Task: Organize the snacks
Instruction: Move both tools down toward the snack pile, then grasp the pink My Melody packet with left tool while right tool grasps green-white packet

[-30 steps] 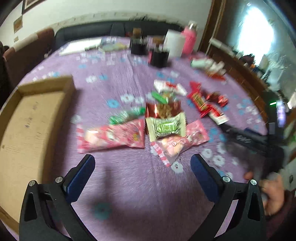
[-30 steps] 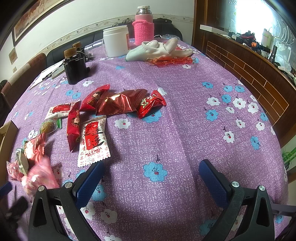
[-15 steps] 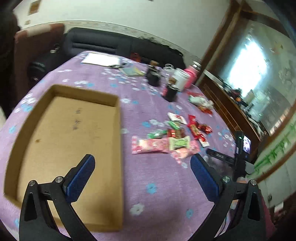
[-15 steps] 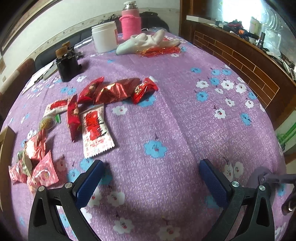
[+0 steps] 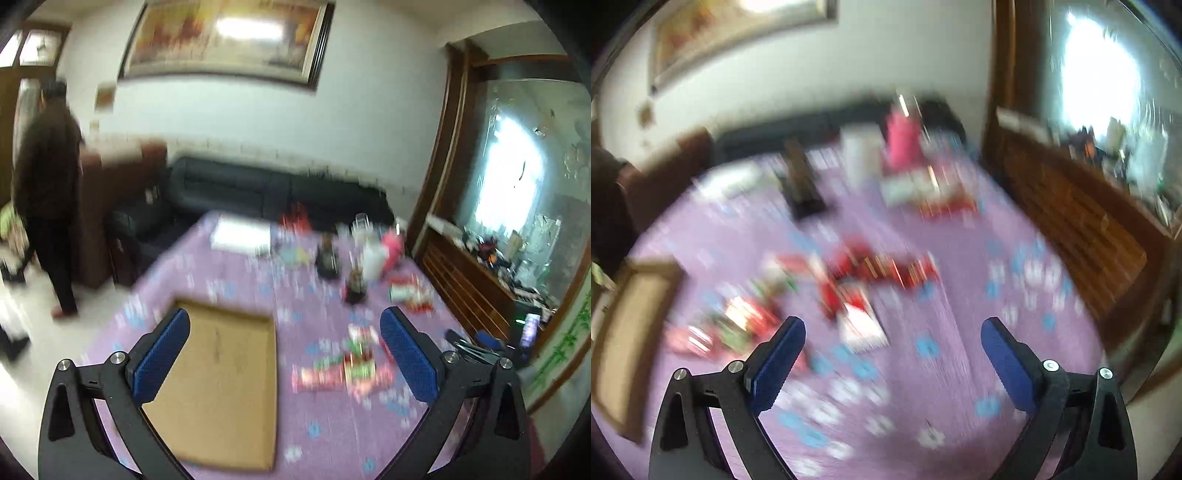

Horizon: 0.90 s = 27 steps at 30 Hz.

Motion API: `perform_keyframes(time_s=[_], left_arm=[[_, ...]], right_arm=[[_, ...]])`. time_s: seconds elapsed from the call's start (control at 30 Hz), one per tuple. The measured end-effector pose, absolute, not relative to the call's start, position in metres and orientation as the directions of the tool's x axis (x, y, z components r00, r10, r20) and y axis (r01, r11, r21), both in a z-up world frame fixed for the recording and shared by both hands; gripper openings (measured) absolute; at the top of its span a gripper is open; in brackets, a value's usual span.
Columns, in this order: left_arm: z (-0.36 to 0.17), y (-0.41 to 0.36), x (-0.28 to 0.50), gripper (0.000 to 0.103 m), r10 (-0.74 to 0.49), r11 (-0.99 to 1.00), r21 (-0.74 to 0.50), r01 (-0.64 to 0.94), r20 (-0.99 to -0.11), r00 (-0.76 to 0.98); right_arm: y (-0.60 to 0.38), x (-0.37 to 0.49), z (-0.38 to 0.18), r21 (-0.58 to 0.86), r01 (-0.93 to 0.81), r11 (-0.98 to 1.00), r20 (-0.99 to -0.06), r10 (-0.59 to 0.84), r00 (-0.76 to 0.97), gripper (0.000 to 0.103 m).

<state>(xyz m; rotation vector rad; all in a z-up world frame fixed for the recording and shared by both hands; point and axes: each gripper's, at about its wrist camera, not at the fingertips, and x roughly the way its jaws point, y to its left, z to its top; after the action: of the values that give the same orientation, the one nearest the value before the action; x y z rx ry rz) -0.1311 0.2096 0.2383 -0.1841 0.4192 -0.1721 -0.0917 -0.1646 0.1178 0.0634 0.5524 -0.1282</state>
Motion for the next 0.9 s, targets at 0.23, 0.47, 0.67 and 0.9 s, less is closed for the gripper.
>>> perform_keyframes(time_s=[0.23,0.47,0.67,0.9], left_arm=[[0.211,0.177,-0.079,0.103,-0.255,0.966,-0.161,0.202,-0.473,0.843],[0.113,0.167,-0.018,0.041,-0.392,0.917,-0.348,0.194,-0.703,0.593],[0.092,0.150,-0.014,0.040,-0.387,0.921,-0.342,0.186,-0.745,0.543],[0.073,0.111,0.008,0.040,-0.360,0.931,-0.276,0.238,-0.798,0.483]], right_arm=[[-0.133,-0.059,0.138,0.239,-0.159,0.958,-0.603,0.275,0.749,0.102],[-0.091,-0.016,0.048,0.276,-0.207,0.939,-0.739,0.345,0.579,0.066],[-0.081,0.007,0.020,0.282,-0.198,0.939,-0.782,0.344,0.520,0.064],[-0.090,0.003,0.008,0.323,-0.199,0.925,-0.787,0.379,0.487,0.025]])
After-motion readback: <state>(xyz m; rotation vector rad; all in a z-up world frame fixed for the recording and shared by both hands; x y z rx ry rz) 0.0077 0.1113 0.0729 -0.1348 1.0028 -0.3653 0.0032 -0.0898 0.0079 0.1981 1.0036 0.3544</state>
